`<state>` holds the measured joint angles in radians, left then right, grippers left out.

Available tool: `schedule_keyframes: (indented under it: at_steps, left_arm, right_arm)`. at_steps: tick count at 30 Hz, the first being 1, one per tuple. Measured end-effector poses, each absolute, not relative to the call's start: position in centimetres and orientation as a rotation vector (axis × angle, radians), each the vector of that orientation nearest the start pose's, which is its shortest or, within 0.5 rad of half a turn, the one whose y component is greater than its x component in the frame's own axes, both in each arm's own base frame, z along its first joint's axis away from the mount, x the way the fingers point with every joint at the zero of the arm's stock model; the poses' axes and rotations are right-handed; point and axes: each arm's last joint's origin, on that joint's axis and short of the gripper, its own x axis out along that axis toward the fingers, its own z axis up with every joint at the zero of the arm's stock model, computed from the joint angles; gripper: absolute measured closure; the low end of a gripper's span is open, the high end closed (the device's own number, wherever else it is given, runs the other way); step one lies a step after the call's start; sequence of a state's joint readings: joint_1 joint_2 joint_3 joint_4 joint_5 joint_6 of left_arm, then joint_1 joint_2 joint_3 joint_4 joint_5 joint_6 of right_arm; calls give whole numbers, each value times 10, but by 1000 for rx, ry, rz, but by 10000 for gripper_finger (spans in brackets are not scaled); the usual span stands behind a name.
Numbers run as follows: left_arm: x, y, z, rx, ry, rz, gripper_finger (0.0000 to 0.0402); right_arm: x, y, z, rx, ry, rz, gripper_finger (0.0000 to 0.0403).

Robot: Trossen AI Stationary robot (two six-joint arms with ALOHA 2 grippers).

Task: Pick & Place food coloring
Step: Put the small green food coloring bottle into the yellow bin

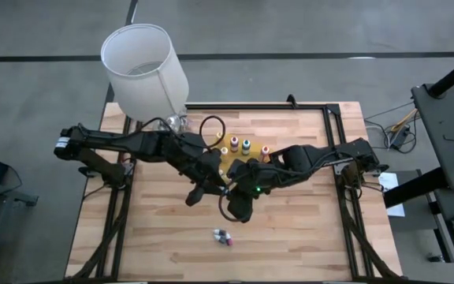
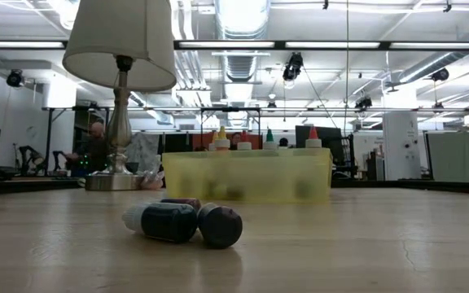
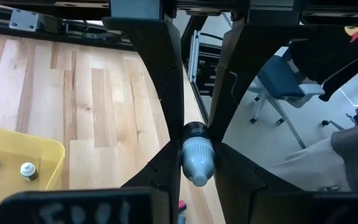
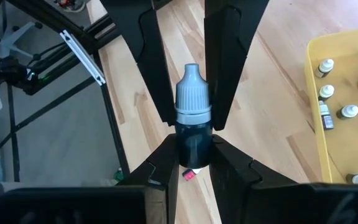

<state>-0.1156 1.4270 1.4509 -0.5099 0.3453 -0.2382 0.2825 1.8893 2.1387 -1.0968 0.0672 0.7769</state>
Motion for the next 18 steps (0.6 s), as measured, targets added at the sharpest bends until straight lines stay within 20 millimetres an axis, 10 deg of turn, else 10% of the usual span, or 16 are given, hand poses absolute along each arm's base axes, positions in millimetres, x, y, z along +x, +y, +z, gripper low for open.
schedule_keyframes:
  at_steps: [18]
  left_arm:
    - [308,-46,387,-292,525,-422,353]
  right_arm:
    - [374,107,401,597,866,-118,319]
